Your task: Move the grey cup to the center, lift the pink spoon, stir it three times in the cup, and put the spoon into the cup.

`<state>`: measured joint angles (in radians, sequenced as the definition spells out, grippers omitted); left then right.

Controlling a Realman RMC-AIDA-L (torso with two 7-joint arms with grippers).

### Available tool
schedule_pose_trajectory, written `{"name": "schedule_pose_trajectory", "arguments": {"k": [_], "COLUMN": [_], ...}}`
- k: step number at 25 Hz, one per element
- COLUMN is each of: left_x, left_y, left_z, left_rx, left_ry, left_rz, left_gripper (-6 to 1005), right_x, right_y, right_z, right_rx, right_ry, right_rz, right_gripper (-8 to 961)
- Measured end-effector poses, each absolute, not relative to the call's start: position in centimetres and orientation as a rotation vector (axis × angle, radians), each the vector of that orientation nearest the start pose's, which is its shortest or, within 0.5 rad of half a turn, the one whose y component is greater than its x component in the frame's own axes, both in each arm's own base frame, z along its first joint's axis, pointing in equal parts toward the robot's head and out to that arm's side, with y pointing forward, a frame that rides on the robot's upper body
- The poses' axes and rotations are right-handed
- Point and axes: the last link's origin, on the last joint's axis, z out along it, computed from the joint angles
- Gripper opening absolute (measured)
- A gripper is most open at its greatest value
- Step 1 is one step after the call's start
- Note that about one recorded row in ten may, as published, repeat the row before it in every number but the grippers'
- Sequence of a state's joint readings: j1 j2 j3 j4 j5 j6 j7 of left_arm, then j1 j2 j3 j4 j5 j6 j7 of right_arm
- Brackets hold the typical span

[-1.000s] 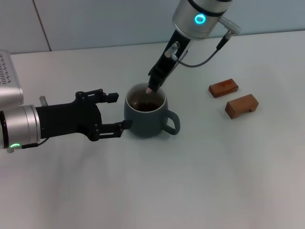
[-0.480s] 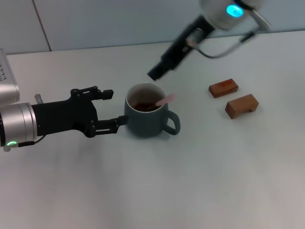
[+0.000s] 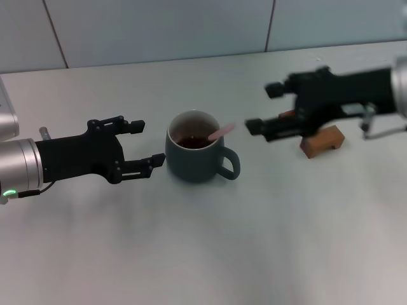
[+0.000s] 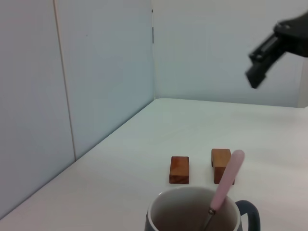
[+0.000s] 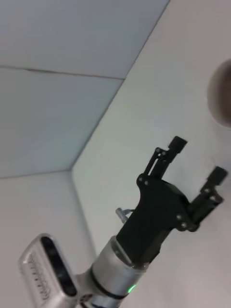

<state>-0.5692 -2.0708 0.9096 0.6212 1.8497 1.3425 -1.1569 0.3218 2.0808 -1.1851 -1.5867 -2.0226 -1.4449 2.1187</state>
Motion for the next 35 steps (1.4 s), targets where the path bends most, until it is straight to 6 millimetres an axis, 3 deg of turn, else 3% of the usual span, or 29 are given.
{"name": "schedule_pose_trajectory", "arguments": {"k": [1,6,11,35], "left_x": [-24.4,-24.2,-24.1,-24.1], "left_y": [35.8,36.0,36.0,35.6], "left_z": [-2.2,-2.2,-2.3,-2.7], "left_rx": [-2.711,-2.716,-2.718,-2.739], "left_ry": [-0.263,-0.263,-0.274,-0.29], "left_rz": [-0.552,-0.551,-0.555,-0.552], "left_gripper": [792,793,792,793], "right_x": [17.7,20.3,21.4,21.7], "right_y": [32.4,32.2,32.1,31.9], "right_z": [5.9,5.4,4.8,4.7], "right_rx": [-2.651,-2.658,-2.669,-2.664], "right_ry": [0.564,0.623,0.635,0.642], "right_rz": [0.346,0.344,0.357,0.36], "right_gripper": [824,824,824,824]}}
